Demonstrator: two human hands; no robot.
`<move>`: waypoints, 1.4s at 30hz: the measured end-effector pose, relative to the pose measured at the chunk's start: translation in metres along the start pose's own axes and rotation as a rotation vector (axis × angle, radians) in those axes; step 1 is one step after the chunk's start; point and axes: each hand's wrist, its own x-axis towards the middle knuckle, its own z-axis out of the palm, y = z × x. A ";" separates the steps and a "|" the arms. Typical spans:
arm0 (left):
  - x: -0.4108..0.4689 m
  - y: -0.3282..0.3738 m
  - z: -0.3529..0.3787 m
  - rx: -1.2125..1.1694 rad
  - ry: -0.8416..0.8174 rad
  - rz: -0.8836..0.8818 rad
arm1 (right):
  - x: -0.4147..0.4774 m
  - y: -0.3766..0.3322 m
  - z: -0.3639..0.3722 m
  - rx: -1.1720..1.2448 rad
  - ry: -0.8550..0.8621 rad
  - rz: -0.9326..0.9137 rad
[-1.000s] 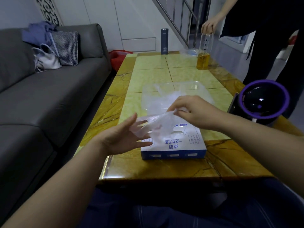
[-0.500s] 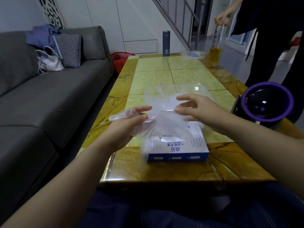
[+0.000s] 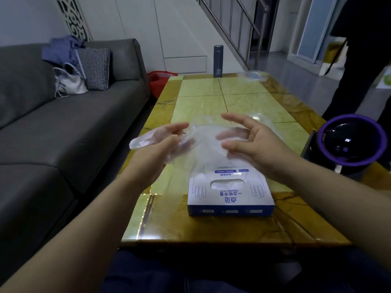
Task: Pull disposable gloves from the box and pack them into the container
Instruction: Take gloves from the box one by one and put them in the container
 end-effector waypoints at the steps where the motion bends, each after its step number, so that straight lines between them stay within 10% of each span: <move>1: 0.002 0.001 0.000 -0.055 -0.002 -0.013 | 0.002 -0.004 -0.002 -0.098 -0.041 -0.025; 7: 0.028 -0.001 -0.009 -0.072 0.018 -0.085 | 0.033 -0.017 -0.035 -0.435 0.034 -0.012; 11: 0.066 -0.008 -0.035 0.083 0.424 -0.138 | 0.057 -0.006 -0.062 -0.611 0.141 0.092; 14: 0.085 0.001 -0.032 0.503 0.630 0.156 | 0.072 0.006 -0.072 -0.692 0.233 0.186; 18: 0.101 0.017 0.030 1.091 -0.012 0.536 | 0.089 0.019 -0.074 -0.835 0.206 0.317; 23: 0.134 -0.012 0.066 1.671 -0.621 -0.035 | 0.101 0.027 -0.074 -1.146 0.053 0.415; 30: 0.161 -0.046 0.067 1.731 -0.710 -0.287 | 0.111 0.030 -0.072 -1.607 -0.211 0.582; 34: 0.171 -0.057 0.069 1.717 -0.734 -0.294 | 0.112 0.019 -0.067 -1.976 -0.067 0.168; 37: 0.176 -0.063 0.069 1.717 -0.771 -0.327 | 0.122 0.027 -0.060 -1.761 -0.184 0.066; 42: 0.186 -0.085 0.067 1.846 -0.751 -0.379 | 0.143 0.062 -0.075 -1.424 -0.447 0.549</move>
